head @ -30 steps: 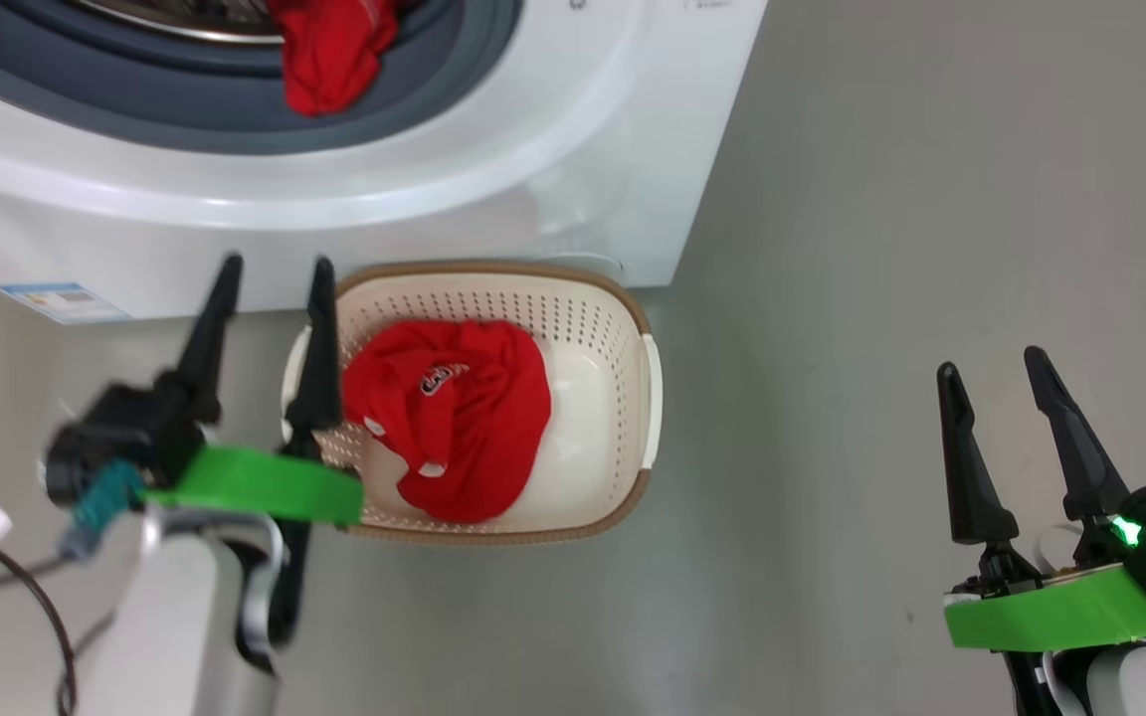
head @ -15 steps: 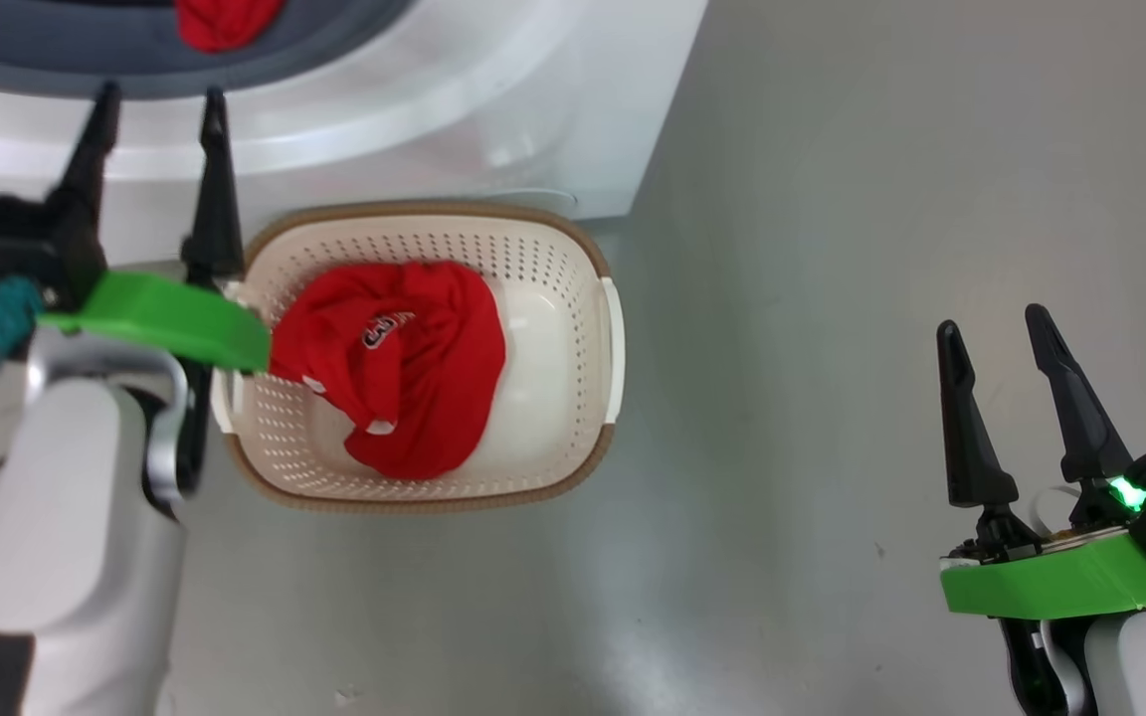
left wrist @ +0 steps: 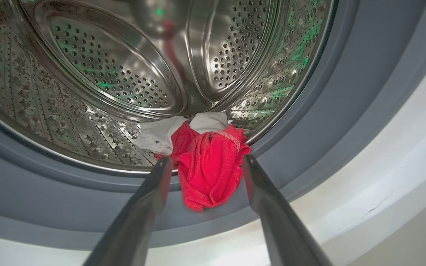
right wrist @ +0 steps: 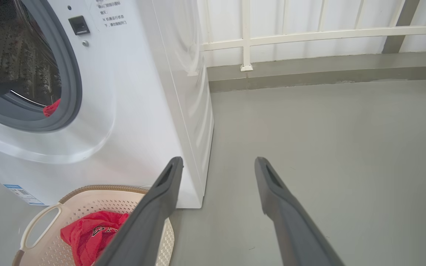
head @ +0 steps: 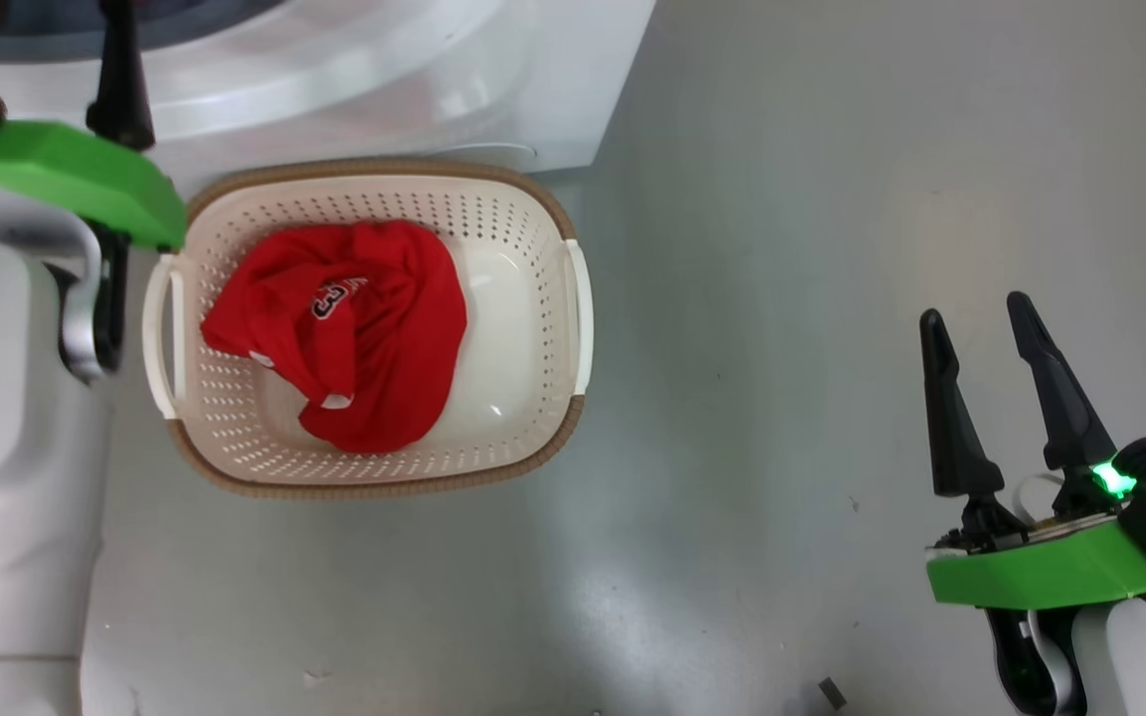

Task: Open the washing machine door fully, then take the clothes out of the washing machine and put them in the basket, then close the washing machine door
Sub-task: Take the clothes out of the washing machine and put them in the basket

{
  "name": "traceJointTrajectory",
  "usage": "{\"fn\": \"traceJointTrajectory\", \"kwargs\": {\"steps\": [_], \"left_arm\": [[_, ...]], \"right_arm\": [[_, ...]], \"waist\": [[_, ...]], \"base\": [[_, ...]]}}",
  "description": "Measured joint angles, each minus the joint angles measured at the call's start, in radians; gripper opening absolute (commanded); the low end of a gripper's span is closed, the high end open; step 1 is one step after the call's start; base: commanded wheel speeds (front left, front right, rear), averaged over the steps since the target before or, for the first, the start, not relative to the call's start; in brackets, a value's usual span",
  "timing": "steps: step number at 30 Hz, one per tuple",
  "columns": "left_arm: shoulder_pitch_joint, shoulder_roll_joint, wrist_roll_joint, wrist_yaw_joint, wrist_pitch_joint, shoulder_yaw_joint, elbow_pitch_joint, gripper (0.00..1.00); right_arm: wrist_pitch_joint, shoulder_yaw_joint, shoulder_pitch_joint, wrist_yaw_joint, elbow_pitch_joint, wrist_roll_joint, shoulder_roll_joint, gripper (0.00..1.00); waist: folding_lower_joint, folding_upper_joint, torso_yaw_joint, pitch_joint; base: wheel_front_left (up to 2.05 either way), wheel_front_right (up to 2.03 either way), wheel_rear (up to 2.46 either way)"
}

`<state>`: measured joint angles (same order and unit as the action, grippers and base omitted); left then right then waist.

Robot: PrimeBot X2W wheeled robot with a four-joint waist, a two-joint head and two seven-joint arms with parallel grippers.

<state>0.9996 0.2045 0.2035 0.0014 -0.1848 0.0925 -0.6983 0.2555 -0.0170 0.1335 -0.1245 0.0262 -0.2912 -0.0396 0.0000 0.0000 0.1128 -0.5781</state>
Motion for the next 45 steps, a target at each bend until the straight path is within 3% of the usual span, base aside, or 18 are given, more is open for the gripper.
{"fn": "traceJointTrajectory", "kwargs": {"steps": [12, 27, 34, 45], "left_arm": [[0.177, 0.029, -0.011, -0.029, 0.021, 0.035, -0.193, 1.00], [0.380, 0.077, -0.029, -0.072, 0.172, 0.086, -0.377, 1.00], [0.413, 0.099, -0.064, -0.068, 0.240, 0.124, -0.448, 1.00], [0.441, 0.125, -0.088, 0.000, 0.281, 0.156, -0.510, 1.00]], "right_arm": [[0.000, 0.031, 0.034, 0.000, -0.013, -0.010, 0.000, 1.00], [0.000, 0.062, 0.056, 0.000, -0.025, -0.034, 0.000, 1.00], [0.000, 0.070, 0.058, 0.000, -0.026, -0.050, 0.000, 1.00], [0.000, 0.080, 0.068, 0.000, -0.026, -0.060, 0.000, 1.00]], "waist": [[0.0000, 0.0000, 0.035, -0.036], [0.0000, 0.0000, 0.093, -0.082], [0.0000, 0.0000, 0.120, -0.099], [-0.0001, 0.0001, 0.138, -0.104]], "base": [[0.00, 0.00, 0.00], [0.00, 0.00, 0.00], [0.00, 0.00, 0.00], [0.00, 0.00, 0.00]]}}
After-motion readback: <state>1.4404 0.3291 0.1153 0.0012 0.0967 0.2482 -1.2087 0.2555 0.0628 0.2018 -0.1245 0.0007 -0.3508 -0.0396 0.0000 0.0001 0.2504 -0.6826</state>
